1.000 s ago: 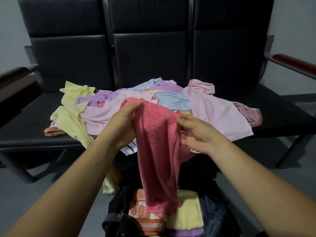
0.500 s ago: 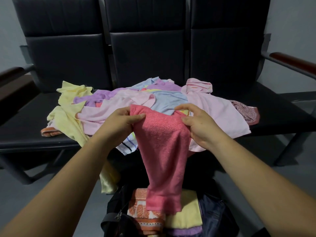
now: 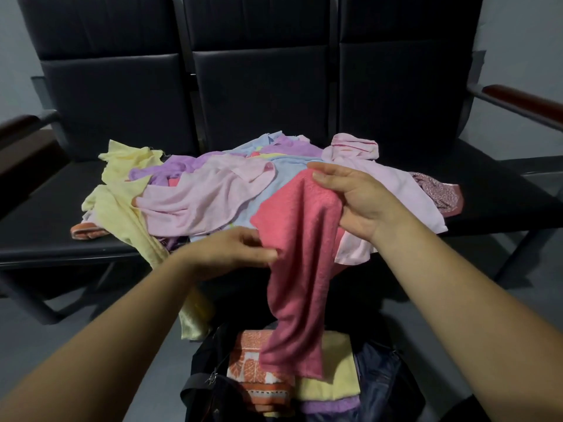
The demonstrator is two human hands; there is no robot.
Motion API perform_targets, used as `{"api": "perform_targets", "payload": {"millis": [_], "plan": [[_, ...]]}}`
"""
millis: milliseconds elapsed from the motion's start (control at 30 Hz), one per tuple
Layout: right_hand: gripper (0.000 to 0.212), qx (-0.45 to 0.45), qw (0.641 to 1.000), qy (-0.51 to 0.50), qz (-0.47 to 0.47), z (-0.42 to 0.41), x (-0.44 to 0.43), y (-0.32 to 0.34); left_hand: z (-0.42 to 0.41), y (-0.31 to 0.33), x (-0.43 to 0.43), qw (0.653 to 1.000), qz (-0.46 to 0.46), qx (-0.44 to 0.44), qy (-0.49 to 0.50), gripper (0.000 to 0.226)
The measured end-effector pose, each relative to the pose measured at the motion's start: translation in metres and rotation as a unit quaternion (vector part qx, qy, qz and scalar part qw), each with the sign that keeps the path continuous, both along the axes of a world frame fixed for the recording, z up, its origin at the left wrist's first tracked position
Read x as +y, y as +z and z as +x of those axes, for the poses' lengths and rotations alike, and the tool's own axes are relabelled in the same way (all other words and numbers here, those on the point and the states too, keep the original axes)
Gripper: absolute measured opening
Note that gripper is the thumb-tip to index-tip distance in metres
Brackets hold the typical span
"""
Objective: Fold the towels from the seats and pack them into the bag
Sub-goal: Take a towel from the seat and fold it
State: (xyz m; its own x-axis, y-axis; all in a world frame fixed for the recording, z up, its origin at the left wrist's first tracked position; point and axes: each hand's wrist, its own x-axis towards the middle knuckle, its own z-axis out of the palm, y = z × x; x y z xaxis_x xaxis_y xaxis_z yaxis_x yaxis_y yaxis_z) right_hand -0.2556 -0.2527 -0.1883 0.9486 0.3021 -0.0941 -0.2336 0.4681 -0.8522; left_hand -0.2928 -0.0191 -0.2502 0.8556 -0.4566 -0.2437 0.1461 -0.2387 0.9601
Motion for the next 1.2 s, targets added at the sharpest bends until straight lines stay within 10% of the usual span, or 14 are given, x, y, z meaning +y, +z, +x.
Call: {"api": "perform_targets", "payload": {"millis": [267,567,667,900,1033,1200], "plan": [[0.015,0.016,0.996,-0.070,-0.051,0.013,-0.025,-0.008,0.004,-0.006,-0.035,0.956,-0.254,0.133,0.063,0.004],[0.016,0.019,0.998,-0.066,-0.014,0.015,-0.034,-0.005,-0.007,-0.022,-0.050,0.989,-0.056,0.105,-0.083,0.063],[0.016,0.027,0.996,-0.079,-0.021,0.018,-0.037,-0.006,-0.010,-0.018,-0.058,0.983,-0.134,0.121,-0.010,0.085],[0.013,0.063,0.995,-0.059,-0.052,0.018,-0.039,-0.017,-0.004,0.020,-0.059,0.895,-0.411,0.125,0.118,0.038],[0.029,0.061,0.983,0.106,-0.140,0.008,-0.036,-0.030,-0.005,0.036,-0.056,0.877,-0.450,0.095,0.137,0.044],[0.051,-0.017,0.991,0.076,-0.112,0.007,-0.030,-0.033,-0.008,0.042,-0.043,0.902,-0.393,0.024,0.178,0.032]]}}
